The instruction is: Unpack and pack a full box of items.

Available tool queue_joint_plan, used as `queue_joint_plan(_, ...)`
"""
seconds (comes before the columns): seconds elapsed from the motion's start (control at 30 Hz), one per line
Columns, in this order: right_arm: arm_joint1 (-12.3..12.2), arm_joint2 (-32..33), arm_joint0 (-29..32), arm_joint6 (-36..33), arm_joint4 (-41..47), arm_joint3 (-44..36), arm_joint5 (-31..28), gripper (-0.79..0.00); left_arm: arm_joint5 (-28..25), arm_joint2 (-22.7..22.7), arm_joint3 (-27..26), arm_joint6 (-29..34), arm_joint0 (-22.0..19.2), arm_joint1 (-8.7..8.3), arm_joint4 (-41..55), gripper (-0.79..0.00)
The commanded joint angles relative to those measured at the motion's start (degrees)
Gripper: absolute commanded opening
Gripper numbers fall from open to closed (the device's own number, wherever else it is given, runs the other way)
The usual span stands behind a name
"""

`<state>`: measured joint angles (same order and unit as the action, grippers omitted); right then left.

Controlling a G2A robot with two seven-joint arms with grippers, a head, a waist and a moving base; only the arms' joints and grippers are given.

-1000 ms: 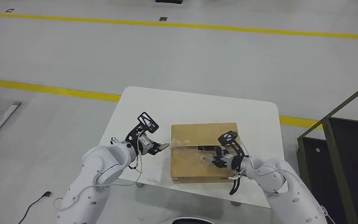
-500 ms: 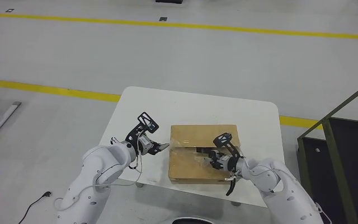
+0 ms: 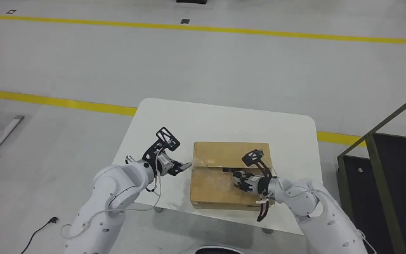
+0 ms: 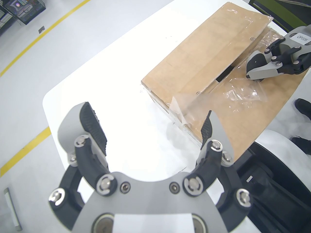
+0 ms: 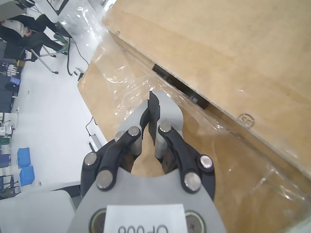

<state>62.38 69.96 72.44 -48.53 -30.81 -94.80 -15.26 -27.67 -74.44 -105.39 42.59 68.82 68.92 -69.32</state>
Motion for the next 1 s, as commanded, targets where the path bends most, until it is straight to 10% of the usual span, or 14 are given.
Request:
queue_joint_plan(0.0, -0.1, 0.6, 0.1, 0.4, 1.6, -0.1, -0.4, -0.785, 0.0, 0.0, 0.0, 0.0, 0.0, 0.00, 0.0, 0.000)
queue_joint_plan(0.97, -1.6, 11.8, 5.1, 14.1, 0.7, -2.9, -2.4, -0.785, 0.0, 0.0, 0.0, 0.0, 0.0, 0.00, 0.0, 0.000)
